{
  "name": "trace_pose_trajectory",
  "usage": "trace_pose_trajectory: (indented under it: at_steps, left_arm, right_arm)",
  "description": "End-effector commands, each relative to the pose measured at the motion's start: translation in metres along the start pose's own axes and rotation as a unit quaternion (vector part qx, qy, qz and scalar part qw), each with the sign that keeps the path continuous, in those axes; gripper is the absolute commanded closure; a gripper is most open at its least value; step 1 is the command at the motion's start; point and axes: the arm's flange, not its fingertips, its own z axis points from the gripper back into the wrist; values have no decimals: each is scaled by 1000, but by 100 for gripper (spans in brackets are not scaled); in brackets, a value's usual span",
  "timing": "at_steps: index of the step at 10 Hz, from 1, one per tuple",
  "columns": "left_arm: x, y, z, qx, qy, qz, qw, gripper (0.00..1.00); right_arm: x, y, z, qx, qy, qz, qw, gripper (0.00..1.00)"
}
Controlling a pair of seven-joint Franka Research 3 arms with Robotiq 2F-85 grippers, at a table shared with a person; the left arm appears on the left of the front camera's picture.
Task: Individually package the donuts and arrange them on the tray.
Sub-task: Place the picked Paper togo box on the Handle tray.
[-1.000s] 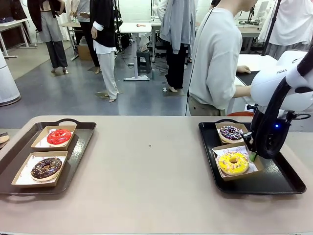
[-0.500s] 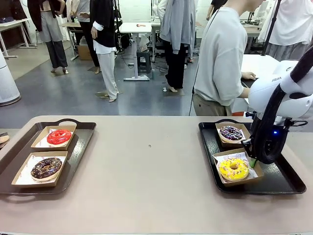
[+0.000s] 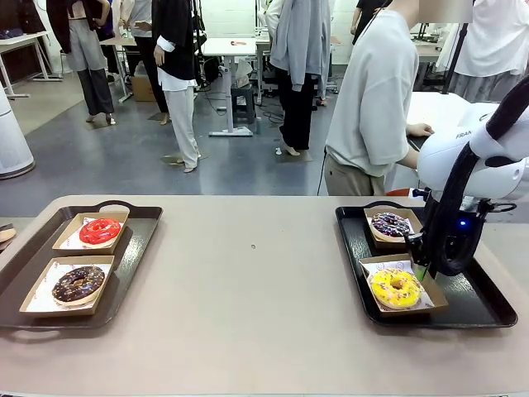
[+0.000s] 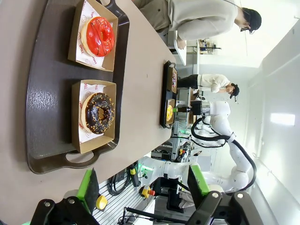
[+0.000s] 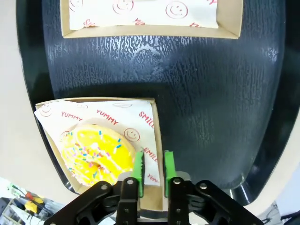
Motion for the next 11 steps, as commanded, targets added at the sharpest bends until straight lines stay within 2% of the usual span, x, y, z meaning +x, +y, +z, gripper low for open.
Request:
trace_pose_trajectory:
  at_steps: [1, 2, 8, 10, 11]
  left_arm:
    - [0, -2, 2, 0, -7, 0, 1000, 0]
    - [0, -2, 2, 0, -7, 0, 1000, 0]
    - [0, -2, 2, 0, -7, 0, 1000, 0]
    - [0, -2, 2, 0, -7, 0, 1000, 0]
    - [0, -2, 2, 0, -7, 0, 1000, 0]
  right_arm:
    - [-1, 0, 7, 0, -8, 6, 1000, 35]
    - [-1, 0, 8, 0, -8, 5, 1000, 0]
    - [-7, 3, 14, -1, -8, 9, 1000, 0]
    - [-42, -10, 45, 30, -42, 54, 997, 0]
    - [-58, -30, 71, 75, -72, 75, 992, 0]
